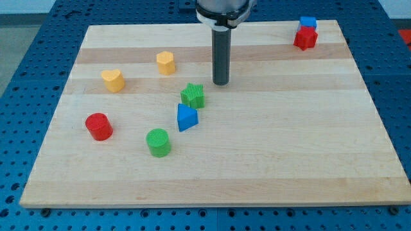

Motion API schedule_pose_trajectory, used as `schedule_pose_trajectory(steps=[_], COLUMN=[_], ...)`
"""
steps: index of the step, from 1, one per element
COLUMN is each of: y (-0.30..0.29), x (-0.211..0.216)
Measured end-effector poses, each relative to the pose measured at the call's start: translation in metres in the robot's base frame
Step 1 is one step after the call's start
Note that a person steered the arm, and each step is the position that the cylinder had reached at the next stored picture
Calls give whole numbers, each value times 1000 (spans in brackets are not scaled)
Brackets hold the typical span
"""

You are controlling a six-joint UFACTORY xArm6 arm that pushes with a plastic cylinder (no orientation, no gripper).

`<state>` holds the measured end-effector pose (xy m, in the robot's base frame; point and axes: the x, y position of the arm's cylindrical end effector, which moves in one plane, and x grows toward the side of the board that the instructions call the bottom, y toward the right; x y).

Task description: Slide the blue triangle up a bit

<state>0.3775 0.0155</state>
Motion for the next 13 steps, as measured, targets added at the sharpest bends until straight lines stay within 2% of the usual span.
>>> schedule_pose_trajectory(steps=[1, 2, 3, 4, 5, 6, 8, 11, 13], y=[3, 26, 34, 4, -32, -32, -53, -74, -74], x=[-18, 6, 82, 128, 146, 146, 188, 184, 140])
